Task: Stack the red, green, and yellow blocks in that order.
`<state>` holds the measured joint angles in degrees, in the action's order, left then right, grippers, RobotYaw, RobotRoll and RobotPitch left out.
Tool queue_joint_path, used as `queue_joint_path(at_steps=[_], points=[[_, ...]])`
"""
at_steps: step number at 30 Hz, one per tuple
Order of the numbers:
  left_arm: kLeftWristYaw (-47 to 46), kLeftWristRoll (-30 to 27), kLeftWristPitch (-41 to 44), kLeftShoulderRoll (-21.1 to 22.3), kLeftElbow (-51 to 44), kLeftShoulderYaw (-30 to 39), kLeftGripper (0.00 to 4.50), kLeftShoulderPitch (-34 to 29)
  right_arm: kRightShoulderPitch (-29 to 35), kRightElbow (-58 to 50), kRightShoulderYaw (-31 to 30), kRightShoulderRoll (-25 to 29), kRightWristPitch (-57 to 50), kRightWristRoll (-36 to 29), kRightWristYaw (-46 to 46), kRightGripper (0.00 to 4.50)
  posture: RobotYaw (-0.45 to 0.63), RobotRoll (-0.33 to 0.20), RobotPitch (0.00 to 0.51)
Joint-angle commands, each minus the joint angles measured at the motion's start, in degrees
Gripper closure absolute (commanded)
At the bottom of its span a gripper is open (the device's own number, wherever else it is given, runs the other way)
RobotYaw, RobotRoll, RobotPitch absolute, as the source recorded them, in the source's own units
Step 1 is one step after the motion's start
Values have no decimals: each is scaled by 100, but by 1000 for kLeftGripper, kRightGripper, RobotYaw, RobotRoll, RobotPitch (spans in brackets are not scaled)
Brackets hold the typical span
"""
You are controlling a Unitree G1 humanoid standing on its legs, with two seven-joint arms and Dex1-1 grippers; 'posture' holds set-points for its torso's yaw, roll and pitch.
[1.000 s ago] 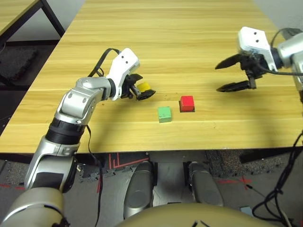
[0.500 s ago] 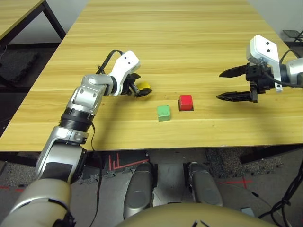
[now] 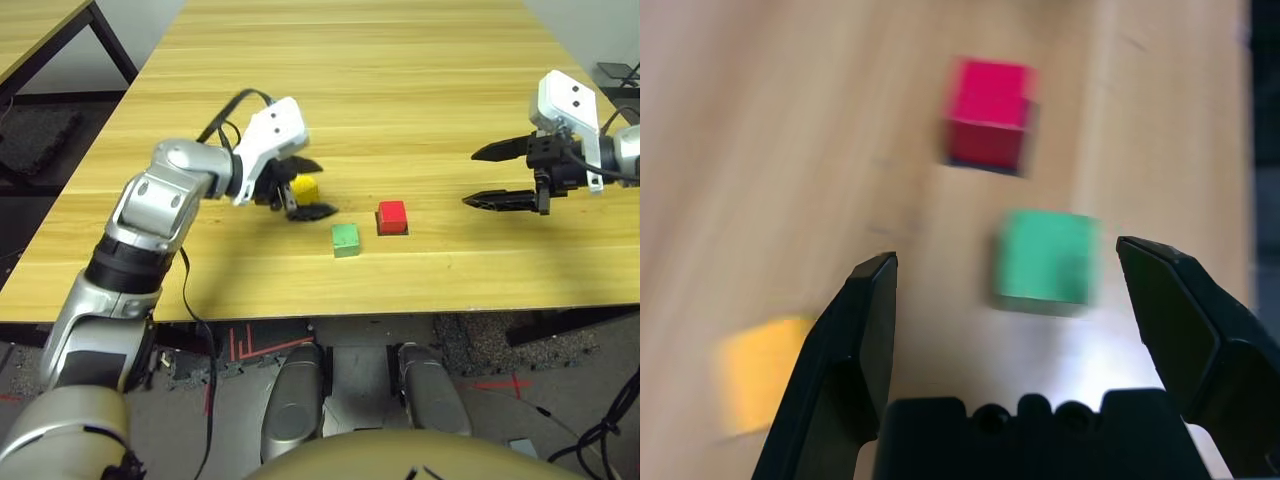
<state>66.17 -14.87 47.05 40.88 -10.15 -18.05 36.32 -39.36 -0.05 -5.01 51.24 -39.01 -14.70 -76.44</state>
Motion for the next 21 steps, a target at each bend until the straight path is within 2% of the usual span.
queue_joint_path(at_steps=[1, 8, 14, 18, 21], points=[[-156, 129, -94, -112, 80, -245, 0, -75, 104, -125, 11, 88, -94, -112, 64, 34, 64, -97, 92], [-331, 404, -550, -323, 576, -424, 0, -132, 224, -370, 101, 128, -312, -241, 188, 34, 39, -99, 94], [-177, 617, -922, -279, 750, -678, 0, -335, 260, -481, 137, 210, -427, -383, 313, 34, 28, -101, 93], [-349, 679, -1059, -467, 894, -625, 0, -419, 281, -504, 160, 191, -441, -429, 346, 34, 28, -100, 93], [-534, 732, -1257, -617, 1019, -500, 670, -424, 286, -527, 146, 194, -453, -480, 393, 0, 29, -98, 94]])
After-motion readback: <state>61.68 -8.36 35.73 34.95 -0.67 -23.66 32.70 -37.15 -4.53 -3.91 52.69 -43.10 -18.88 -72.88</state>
